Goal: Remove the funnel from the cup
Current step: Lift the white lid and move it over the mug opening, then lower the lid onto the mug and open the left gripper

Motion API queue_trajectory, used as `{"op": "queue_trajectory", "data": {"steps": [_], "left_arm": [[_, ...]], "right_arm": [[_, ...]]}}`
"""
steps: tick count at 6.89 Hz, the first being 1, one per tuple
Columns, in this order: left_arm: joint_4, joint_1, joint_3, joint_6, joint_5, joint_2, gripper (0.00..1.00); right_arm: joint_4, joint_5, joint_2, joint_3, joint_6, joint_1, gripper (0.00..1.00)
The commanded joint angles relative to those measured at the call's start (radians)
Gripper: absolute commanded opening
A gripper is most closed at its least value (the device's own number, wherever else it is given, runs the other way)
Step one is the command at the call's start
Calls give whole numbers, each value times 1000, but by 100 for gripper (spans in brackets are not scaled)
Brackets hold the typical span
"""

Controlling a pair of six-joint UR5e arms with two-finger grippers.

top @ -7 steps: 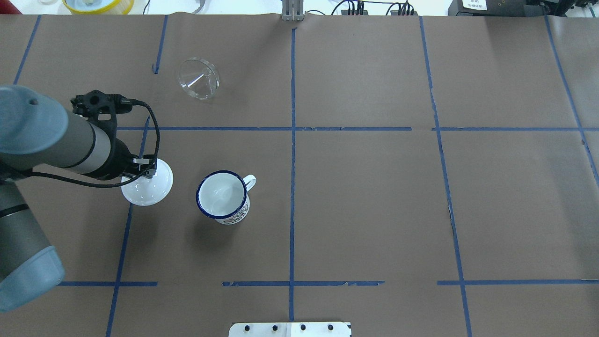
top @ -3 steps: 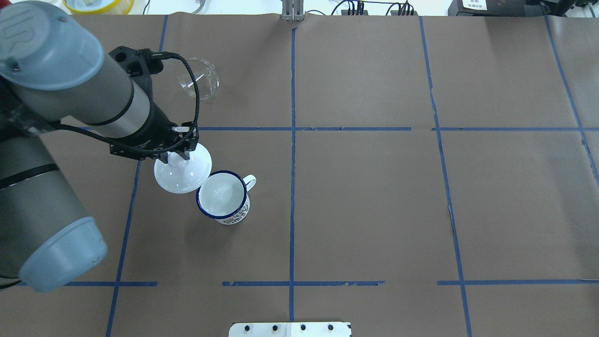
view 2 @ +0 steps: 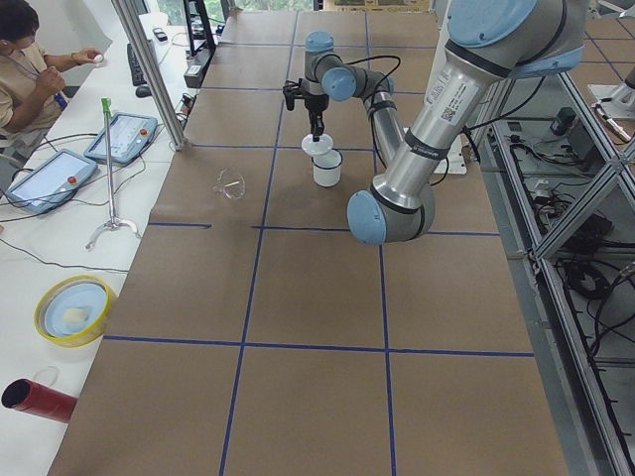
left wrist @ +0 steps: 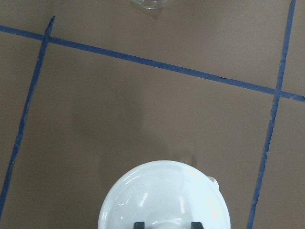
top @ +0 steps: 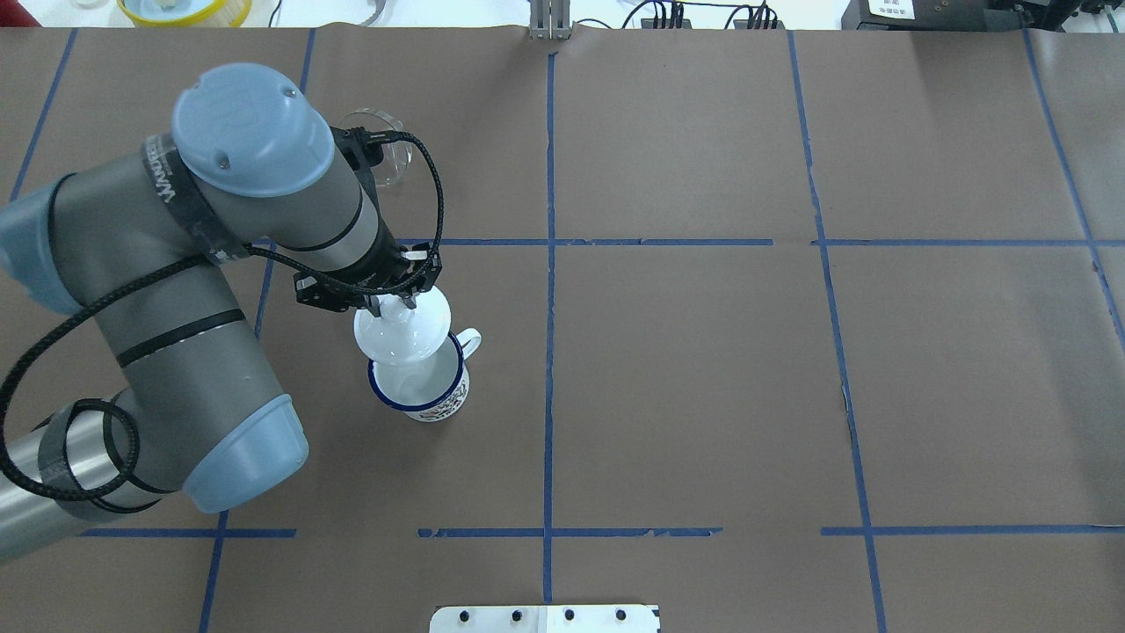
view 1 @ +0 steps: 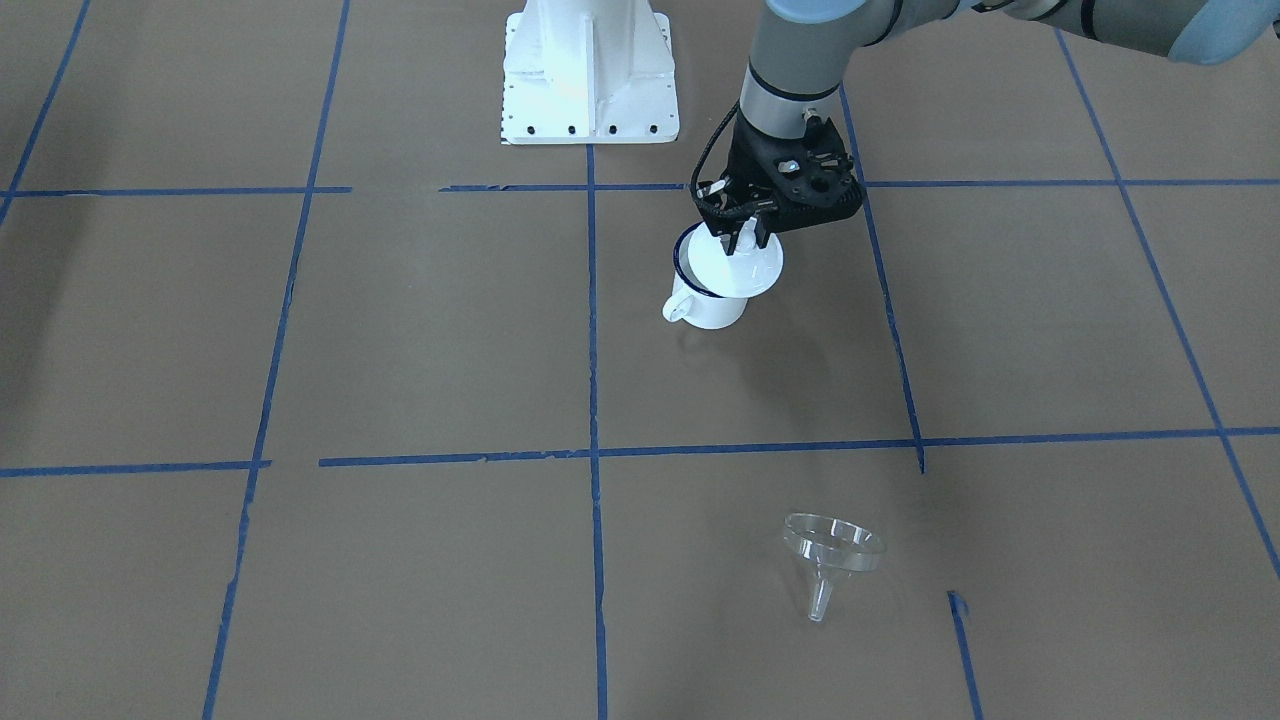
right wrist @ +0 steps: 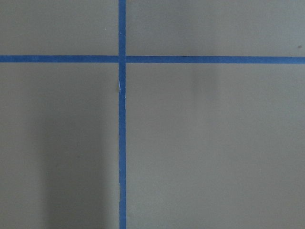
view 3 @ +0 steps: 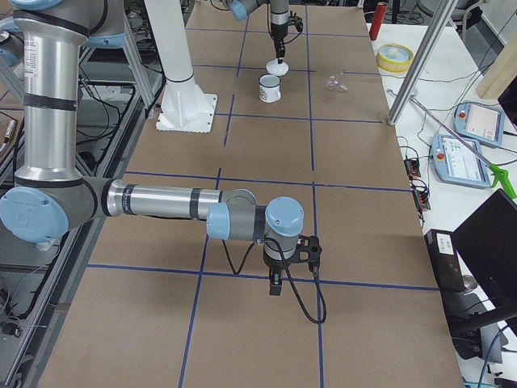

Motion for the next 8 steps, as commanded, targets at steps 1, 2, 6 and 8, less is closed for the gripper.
{"op": "queue_trajectory", "data": {"steps": [1,2,6,8], "left_arm": [[-17,26,18,-5,10,6,0],[-17,35,18,-6,10,6,0],[-21,55,7,-7,8,22,0],[-27,63,10,-7,8,22,0]], "right_arm": [[0,0,0,0,0,0,100],[0,0,2,0,0,0,100],[0,0,0,0,0,0,100],[0,0,0,0,0,0,100]]}}
